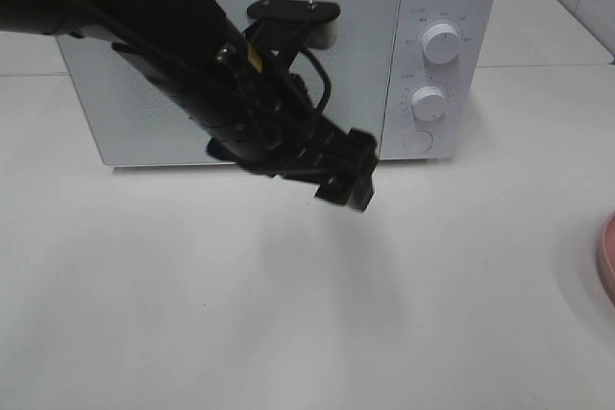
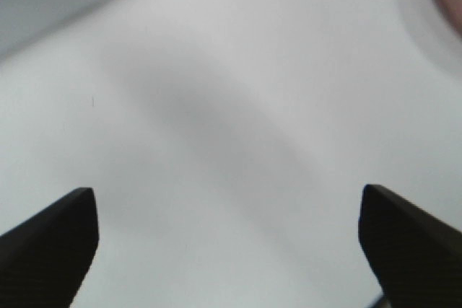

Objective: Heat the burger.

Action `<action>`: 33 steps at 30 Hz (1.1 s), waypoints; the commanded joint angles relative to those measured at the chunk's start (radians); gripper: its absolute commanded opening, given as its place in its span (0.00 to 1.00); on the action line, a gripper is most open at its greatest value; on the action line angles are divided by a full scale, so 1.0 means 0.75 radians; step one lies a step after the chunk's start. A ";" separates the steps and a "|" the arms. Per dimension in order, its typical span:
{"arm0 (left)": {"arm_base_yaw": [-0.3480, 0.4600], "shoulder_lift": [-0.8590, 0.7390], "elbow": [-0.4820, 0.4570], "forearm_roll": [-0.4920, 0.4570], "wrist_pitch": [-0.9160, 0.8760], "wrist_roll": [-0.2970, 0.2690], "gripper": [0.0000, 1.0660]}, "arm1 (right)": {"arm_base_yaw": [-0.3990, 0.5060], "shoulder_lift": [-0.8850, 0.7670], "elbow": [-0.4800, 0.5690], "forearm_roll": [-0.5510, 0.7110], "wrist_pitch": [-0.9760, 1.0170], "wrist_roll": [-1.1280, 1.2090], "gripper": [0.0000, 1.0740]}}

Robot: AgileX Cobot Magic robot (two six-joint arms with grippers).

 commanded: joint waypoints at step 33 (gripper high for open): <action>0.997 -1.537 0.739 0.404 0.751 -0.165 0.92 | -0.008 -0.047 0.003 0.001 -0.008 -0.012 0.70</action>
